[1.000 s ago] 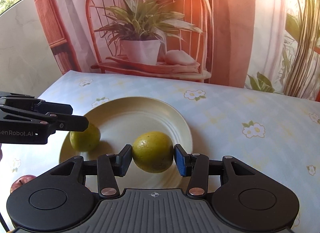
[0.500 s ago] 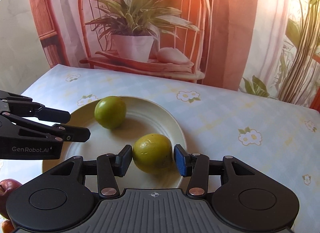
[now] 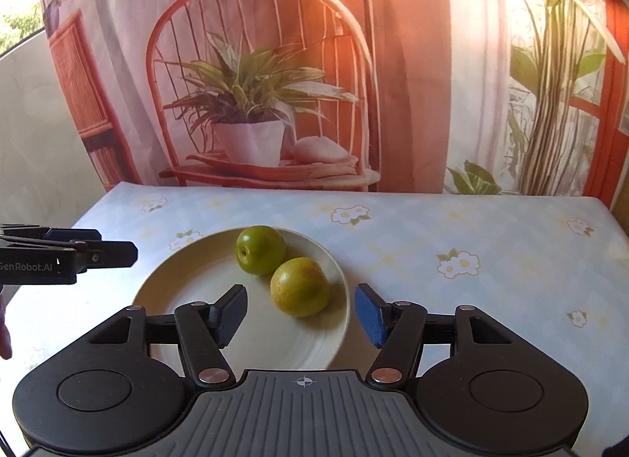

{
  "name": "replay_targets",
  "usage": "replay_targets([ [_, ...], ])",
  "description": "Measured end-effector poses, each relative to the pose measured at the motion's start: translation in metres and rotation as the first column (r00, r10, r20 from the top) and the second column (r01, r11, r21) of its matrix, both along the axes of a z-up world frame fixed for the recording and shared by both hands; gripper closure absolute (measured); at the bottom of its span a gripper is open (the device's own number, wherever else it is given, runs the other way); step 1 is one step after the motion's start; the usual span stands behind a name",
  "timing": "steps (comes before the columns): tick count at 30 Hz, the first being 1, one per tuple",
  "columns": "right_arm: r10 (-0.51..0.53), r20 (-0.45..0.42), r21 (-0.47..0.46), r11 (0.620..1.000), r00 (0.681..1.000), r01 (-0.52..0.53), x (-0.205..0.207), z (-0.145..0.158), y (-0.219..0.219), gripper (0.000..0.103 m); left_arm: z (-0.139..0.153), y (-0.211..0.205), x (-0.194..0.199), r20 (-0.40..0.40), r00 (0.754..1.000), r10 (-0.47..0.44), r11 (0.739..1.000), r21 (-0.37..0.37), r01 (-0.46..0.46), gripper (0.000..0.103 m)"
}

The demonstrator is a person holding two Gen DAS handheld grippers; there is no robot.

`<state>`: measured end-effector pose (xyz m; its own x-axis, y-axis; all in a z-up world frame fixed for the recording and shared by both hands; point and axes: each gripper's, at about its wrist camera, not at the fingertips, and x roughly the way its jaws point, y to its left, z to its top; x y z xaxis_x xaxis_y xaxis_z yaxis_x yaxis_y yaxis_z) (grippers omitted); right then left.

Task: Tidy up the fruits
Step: 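Move the open left gripper to the large red apple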

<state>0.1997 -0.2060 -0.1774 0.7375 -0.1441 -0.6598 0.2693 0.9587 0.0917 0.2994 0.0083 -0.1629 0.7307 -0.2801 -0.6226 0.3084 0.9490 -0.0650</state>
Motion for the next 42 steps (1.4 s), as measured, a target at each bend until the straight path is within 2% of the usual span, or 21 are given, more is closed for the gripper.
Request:
replay_targets([
  [4, -0.052, 0.05, 0.058, 0.997, 0.997, 0.049, -0.026, 0.004, 0.0, 0.04, 0.014, 0.014, -0.025, 0.088, 0.996, 0.011, 1.0, -0.023, -0.009, 0.027],
  [7, -0.099, 0.071, 0.093, 0.991, 0.992, 0.093, -0.042, 0.003, 0.002, 0.04, 0.02, 0.017, -0.038, 0.083, 0.997, 0.001, 1.0, 0.009, -0.001, 0.026],
  [10, -0.118, 0.086, 0.085, 0.99, 0.989, 0.111, -0.055, 0.002, 0.008, 0.04, 0.022, 0.021, -0.048, 0.058, 0.998, -0.004, 0.999, 0.052, 0.001, 0.026],
  [12, -0.106, 0.081, 0.06, 0.993, 0.991, 0.101, -0.06, 0.0, 0.015, 0.04, 0.021, 0.024, -0.057, 0.069, 0.998, 0.01, 0.997, 0.08, -0.015, 0.024],
  [14, -0.09, 0.08, 0.046, 0.995, 0.993, 0.087, -0.063, 0.001, 0.023, 0.04, 0.019, 0.026, -0.066, 0.084, 0.996, 0.026, 0.994, 0.106, -0.035, 0.015],
  [19, -0.061, 0.082, 0.05, 0.997, 0.995, 0.057, -0.069, 0.004, 0.033, 0.04, 0.022, 0.027, -0.089, 0.135, 0.99, 0.035, 0.991, 0.125, -0.052, 0.013],
  [24, -0.032, 0.07, 0.064, 0.998, 0.997, 0.027, -0.073, 0.005, 0.042, 0.04, 0.024, 0.027, -0.1, 0.129, 0.989, 0.074, 0.987, 0.134, -0.091, 0.012],
  [29, 0.013, 0.045, 0.058, 0.998, 0.999, -0.016, -0.072, 0.002, 0.053, 0.04, 0.024, 0.038, -0.102, 0.118, 0.984, 0.135, 0.982, 0.117, -0.148, 0.012],
  [35, 0.116, 0.02, 0.055, 0.992, 0.993, -0.117, -0.061, 0.0, 0.065, 0.038, 0.02, 0.059, -0.096, 0.028, 0.984, 0.174, 0.979, 0.103, -0.176, 0.012],
  [38, 0.204, -0.008, 0.035, 0.979, 0.979, -0.203, -0.049, -0.001, 0.074, 0.032, 0.017, 0.065, -0.094, -0.007, 0.983, 0.186, 0.977, 0.112, -0.184, 0.013],
  [42, 0.313, -0.049, 0.005, 0.95, 0.948, -0.313, -0.033, -0.002, 0.091, 0.026, 0.016, 0.072, -0.095, -0.024, 0.983, 0.182, 0.98, 0.085, -0.179, 0.013],
])
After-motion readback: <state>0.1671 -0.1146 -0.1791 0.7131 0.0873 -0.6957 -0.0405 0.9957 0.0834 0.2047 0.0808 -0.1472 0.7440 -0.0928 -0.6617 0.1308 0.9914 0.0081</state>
